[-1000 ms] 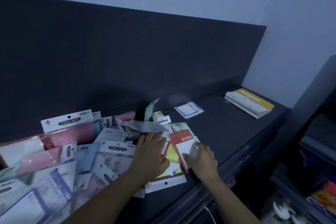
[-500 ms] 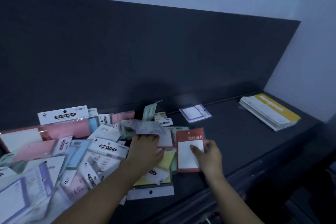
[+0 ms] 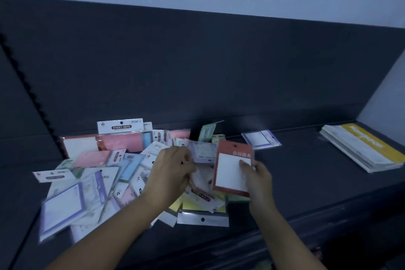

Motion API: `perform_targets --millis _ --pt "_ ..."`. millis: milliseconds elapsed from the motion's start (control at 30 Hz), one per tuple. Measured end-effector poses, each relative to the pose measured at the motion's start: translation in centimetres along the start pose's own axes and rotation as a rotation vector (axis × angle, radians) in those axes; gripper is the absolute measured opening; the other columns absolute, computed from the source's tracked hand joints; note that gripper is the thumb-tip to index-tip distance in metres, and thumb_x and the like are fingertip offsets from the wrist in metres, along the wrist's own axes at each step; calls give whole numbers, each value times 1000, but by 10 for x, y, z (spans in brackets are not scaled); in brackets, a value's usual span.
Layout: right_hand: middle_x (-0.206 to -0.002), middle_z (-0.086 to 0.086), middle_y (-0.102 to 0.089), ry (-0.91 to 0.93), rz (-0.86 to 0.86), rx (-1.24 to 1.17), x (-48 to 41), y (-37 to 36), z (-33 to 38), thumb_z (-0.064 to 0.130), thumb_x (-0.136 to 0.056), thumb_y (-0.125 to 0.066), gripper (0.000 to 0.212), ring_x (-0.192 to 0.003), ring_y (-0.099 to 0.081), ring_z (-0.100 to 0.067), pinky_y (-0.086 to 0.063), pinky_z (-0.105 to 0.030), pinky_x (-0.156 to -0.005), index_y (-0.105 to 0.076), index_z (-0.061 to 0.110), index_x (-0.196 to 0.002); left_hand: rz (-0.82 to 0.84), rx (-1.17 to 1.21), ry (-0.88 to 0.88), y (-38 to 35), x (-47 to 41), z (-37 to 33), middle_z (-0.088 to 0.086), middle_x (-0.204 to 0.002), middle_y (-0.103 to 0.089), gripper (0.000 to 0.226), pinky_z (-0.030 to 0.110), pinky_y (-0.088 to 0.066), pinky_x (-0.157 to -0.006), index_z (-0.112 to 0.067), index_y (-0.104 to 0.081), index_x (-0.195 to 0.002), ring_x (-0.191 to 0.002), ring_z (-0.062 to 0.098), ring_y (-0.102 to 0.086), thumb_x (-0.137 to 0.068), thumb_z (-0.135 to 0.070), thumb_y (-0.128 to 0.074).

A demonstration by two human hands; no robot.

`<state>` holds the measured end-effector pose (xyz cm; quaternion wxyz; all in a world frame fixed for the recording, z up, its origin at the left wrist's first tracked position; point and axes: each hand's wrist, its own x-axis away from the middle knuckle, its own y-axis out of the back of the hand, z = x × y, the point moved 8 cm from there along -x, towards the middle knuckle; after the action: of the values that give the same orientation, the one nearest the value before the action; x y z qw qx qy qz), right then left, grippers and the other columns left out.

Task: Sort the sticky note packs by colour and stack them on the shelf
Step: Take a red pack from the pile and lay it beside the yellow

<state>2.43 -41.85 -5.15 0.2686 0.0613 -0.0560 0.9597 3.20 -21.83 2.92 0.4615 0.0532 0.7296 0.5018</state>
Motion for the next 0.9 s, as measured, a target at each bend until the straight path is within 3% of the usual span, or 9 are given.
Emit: perform_targets --millis 100,233,333,400,467,567,633,800,900 --pt "-86 -2 -68 -71 136 79 19 -34 -10 18 -89 -59 4 -74 -64 -17 -47 -24 -53 -62 18 -88 -95 66 163 27 18 23 -1 -61 -56 37 26 -24 -65 -18 -76 -73 -72 11 -37 -51 11 -81" --pt "-93 -5 -68 -153 206 74 48 -77 -25 23 -89 -58 10 -83 -65 -23 -50 -28 -59 -62 17 -96 -237 131 232 66 53 39 -4 -59 -65 24 25 -28 -69 -15 -76 -79 -68 5 -44 -62 1 -71" --pt "-93 -9 -71 -235 305 -22 80 -124 -35 24 -91 -56 13 -85 -67 -29 -56 -38 -70 -64 14 -96 -285 197 354 96 93 63 -1 -88 -73 38 23 -35 -78 -12 -74 -93 -84 4 -54 -62 3 -57" --pt "-91 -9 -74 -290 400 -164 107 -162 -38 18 -91 -57 13 -85 -70 -27 -57 -42 -76 -66 11 -98 -314 378 517 117 124 85 -9 -105 -68 38 13 -39 -83 -16 -69 -104 -94 -5 -56 -78 1 -48" --pt "-80 -5 -75 -345 467 -231 139 -199 -42 15 -90 -57 12 -71 -72 -20 -58 -34 -61 -65 10 -98 -364 642 691 136 156 102 -14 -109 -65 33 7 -42 -84 -22 -64 -106 -96 -10 -58 -94 0 -43" --pt "-79 -6 -75 -405 548 -272 191 -253 -54 15 -91 -56 15 -68 -72 -22 -54 -29 -49 -63 12 -104 -401 1014 878 153 200 117 -5 -106 -69 39 23 -53 -76 -19 -64 -111 -93 7 -65 -98 1 -34" --pt "-87 -8 -75 -419 586 -276 224 -287 -60 16 -93 -53 16 -80 -70 -27 -55 -32 -54 -62 15 -106 -400 1169 981 170 227 128 -2 -99 -73 47 30 -56 -64 -19 -64 -112 -86 16 -69 -94 1 -26" --pt "-105 -11 -68 -300 611 -157 284 -347 -67 15 -95 -51 17 -97 -63 -28 -54 -42 -81 -60 10 -109 -399 1185 1143 217 302 166 0 -105 -72 40 29 -55 -66 -20 -63 -112 -93 16 -68 -99 -37 -28" --pt "-110 -16 -66 -226 640 -66 320 -375 -72 11 -95 -49 19 -103 -61 -33 -49 -47 -93 -60 6 -110 -334 1058 1168 235 341 182 -1 -111 -67 24 26 -55 -61 -24 -55 -118 -87 14 -68 -94 -22 -52"
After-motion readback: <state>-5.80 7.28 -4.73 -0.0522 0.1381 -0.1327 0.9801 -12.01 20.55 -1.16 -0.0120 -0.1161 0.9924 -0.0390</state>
